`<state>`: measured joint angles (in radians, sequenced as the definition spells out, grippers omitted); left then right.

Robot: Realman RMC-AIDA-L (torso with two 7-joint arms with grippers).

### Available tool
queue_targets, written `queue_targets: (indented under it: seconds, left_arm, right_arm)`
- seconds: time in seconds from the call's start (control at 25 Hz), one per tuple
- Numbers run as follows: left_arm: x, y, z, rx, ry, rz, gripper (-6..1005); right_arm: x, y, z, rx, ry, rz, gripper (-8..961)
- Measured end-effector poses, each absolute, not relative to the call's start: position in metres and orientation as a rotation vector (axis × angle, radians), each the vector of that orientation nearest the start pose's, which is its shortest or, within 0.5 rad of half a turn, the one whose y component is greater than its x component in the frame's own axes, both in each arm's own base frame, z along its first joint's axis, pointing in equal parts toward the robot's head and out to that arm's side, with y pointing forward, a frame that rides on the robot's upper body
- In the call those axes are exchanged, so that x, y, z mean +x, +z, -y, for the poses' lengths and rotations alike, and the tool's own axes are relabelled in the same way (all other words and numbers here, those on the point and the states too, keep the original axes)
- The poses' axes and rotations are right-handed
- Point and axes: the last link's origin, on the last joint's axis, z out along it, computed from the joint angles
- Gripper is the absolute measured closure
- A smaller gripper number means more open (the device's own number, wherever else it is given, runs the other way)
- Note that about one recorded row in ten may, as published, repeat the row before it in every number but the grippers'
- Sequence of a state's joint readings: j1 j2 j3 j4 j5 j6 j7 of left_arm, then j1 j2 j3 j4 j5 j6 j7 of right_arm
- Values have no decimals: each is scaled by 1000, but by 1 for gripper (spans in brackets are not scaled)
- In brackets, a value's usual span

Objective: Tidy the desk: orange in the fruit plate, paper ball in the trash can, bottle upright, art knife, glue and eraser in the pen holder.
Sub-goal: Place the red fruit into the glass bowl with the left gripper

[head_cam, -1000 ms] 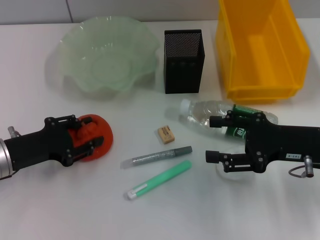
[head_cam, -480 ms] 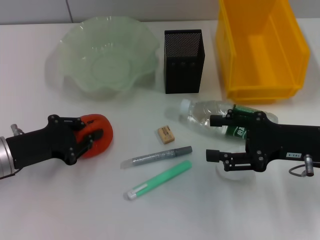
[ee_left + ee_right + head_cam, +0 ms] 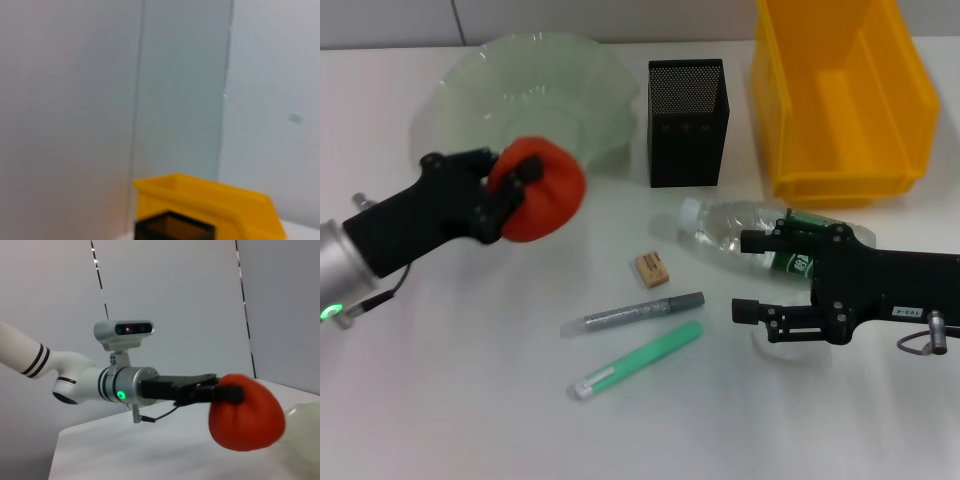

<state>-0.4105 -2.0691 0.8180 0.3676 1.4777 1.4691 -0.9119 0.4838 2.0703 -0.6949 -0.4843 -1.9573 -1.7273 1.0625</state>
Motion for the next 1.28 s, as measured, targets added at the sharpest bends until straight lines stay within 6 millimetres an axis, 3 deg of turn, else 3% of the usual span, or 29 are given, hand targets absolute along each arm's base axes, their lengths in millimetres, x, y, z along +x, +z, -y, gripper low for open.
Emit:
queue_targets:
  seconds: [0.32,0.6,0.72,0.84,1.16,1.28]
  left_arm:
    - [-275,-25,-336,-2188,-1035,577,855]
    - [-263,-34,-379,-2100,-910,634,859]
    - [-262,-35,-383,-2096,-891,638,862]
    - [-256,-42,-400,-2080,-816,654,864]
    - [-256,-41,-407,-2025,-812,702,866]
    - [-256,-41,-407,-2025,-810,704,729]
  right_arm:
    - [267,-22,-281,-2824,921,-371,135]
    - [267,-22,-281,-2818,919,-361,135]
    - [268,-22,-281,-2818,916,-359,135]
    - [267,-23,-281,-2819,913,-357,135]
    - [267,-22,-282,-2814,913,-352,135]
    - [267,-22,-283,-2813,911,-352,135]
